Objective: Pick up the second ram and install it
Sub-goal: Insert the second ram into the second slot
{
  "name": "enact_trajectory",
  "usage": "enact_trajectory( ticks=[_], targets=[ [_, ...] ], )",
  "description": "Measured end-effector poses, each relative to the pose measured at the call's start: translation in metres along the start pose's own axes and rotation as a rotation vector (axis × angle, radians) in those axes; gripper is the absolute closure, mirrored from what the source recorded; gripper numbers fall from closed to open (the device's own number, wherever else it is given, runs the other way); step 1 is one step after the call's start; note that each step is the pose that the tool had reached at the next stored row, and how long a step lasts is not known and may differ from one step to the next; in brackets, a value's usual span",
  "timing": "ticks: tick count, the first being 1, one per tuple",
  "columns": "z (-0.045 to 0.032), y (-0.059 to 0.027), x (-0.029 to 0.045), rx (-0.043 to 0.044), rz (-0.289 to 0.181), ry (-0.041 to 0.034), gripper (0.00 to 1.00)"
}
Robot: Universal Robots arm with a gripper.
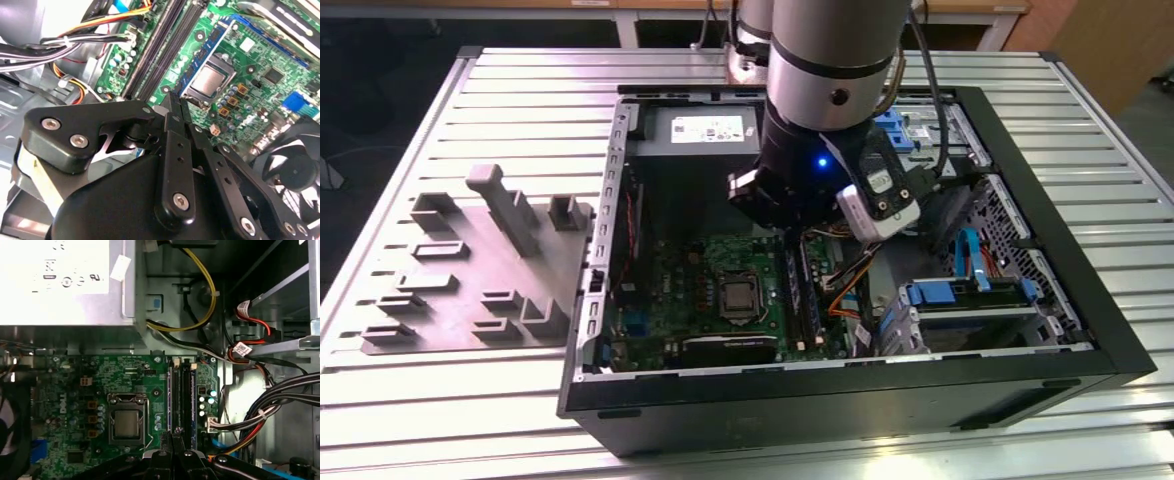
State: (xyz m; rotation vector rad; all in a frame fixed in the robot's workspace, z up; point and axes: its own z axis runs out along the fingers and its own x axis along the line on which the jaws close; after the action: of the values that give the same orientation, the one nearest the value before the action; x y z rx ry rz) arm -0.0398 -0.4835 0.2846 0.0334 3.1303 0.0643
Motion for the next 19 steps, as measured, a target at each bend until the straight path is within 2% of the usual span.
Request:
enact_trajectory(
  ticks=[7,13,19],
  targets=[
    [0.0085,-0.0003,-0.004,0.0007,-0.002,0.0,0.89],
    [0.009,-0.0003,-0.0042,0.001,-0.002,0.0,0.89],
    [0.0104,-0.0003,-0.0083,0.0012,-0.002,0.0007,0.89]
  ],
)
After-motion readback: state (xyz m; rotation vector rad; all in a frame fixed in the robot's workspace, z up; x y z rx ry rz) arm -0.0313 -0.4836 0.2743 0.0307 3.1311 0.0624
